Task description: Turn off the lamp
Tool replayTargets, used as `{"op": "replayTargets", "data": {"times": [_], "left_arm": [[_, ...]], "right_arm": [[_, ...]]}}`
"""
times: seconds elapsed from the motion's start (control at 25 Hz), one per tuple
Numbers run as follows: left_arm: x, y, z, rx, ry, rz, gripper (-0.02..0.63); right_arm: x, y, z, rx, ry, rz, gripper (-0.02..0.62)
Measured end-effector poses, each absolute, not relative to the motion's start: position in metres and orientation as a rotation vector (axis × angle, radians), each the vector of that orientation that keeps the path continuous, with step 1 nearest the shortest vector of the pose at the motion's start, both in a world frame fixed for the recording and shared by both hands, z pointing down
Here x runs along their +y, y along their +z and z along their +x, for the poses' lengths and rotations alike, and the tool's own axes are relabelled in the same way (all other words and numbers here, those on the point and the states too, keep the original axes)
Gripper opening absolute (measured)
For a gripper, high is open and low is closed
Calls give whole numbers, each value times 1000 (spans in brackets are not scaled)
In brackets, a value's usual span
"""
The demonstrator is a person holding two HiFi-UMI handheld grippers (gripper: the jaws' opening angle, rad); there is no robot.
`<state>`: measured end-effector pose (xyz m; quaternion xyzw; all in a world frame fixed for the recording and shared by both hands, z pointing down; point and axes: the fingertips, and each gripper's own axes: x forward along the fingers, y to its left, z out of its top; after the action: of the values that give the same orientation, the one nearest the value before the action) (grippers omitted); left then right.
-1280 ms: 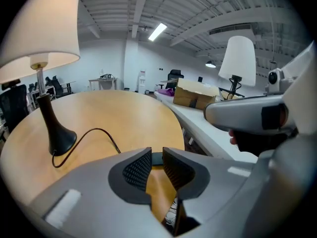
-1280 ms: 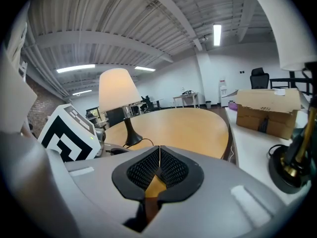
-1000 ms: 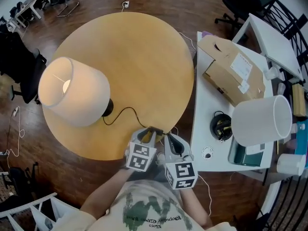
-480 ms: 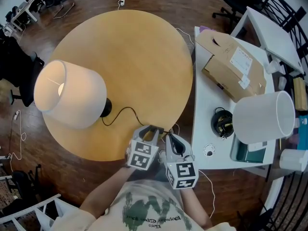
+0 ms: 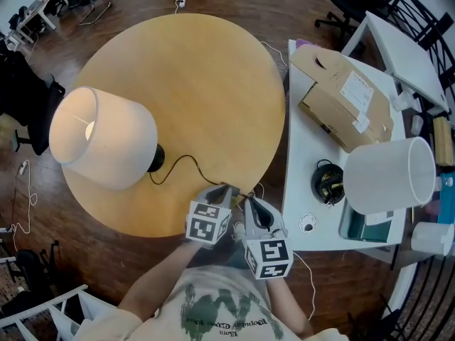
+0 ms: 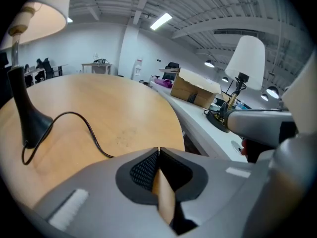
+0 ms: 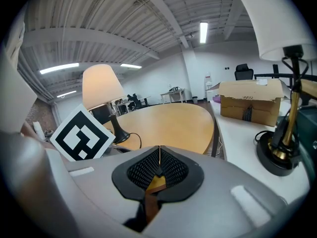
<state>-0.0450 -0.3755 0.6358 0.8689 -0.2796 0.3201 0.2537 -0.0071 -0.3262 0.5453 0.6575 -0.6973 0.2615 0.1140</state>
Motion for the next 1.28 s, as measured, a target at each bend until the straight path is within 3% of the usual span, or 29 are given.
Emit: {"op": "replayTargets", "data": {"times": [0.6, 1.28], "left_arm": [[-379, 630, -45, -825, 932, 2381, 0], [-381, 563, -100, -1306, 640, 2293, 0]], "right_arm": [[-332, 540, -18, -2100, 749, 1881, 3], [-347, 518, -66, -2454, 623, 1469, 3]]}}
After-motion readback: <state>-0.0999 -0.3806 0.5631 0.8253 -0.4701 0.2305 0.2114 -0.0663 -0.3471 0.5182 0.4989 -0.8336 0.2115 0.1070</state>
